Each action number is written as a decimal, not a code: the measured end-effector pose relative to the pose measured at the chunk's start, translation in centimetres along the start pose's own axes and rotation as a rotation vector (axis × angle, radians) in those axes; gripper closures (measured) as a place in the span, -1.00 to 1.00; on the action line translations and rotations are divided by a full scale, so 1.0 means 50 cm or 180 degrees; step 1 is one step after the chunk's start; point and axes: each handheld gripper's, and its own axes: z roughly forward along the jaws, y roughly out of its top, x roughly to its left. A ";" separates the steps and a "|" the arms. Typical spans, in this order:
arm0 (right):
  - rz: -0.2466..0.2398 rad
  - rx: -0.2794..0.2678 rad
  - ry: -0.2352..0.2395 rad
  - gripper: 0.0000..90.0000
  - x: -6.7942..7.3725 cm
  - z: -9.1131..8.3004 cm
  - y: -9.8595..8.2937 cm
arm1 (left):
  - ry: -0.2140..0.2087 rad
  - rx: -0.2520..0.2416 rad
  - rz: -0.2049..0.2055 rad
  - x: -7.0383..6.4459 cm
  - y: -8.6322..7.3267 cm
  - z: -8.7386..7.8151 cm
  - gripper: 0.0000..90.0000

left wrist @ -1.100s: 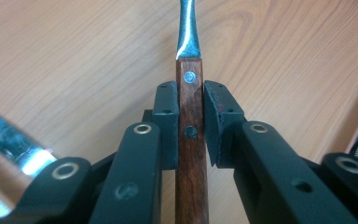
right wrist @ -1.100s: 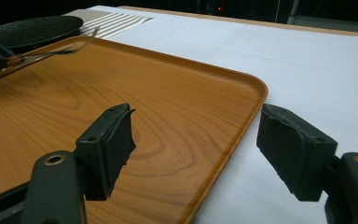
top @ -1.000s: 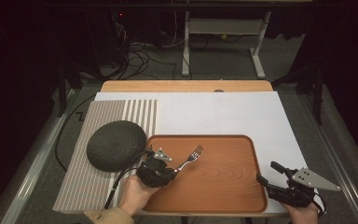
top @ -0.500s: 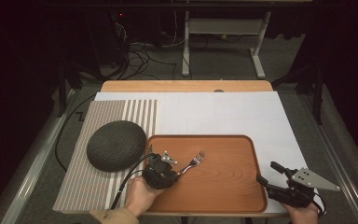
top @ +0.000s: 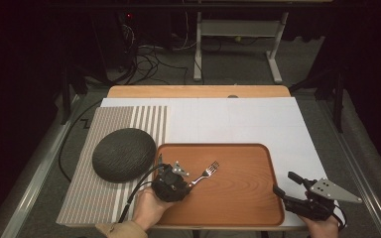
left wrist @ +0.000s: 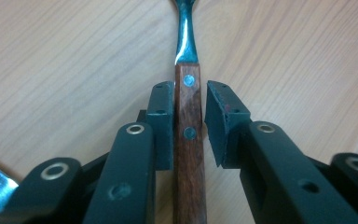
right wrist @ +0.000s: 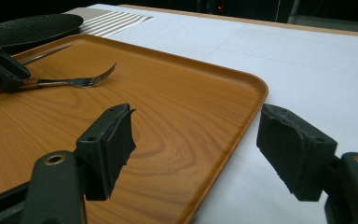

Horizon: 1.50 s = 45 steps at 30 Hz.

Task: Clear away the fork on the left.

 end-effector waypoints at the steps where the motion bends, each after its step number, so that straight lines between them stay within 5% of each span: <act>1: 0.0003 0.0003 -0.0002 -0.39 0.000 0.000 0.000 | 0.0005 0.0000 0.0009 0.000 0.000 0.001 0.52; 24: 0.0000 0.0020 0.0000 -0.39 0.001 0.000 0.000 | -0.0074 -0.0160 0.0276 -0.011 0.020 -0.006 0.67; 32: 0.0004 0.0019 -0.0001 -0.39 0.001 0.000 0.000 | -0.0127 -0.0049 0.0430 -0.025 0.042 0.021 0.67; 45: -0.0002 0.0020 0.0006 -0.39 0.001 0.000 0.000 | 0.0001 0.0015 0.0374 -0.005 0.043 0.027 0.67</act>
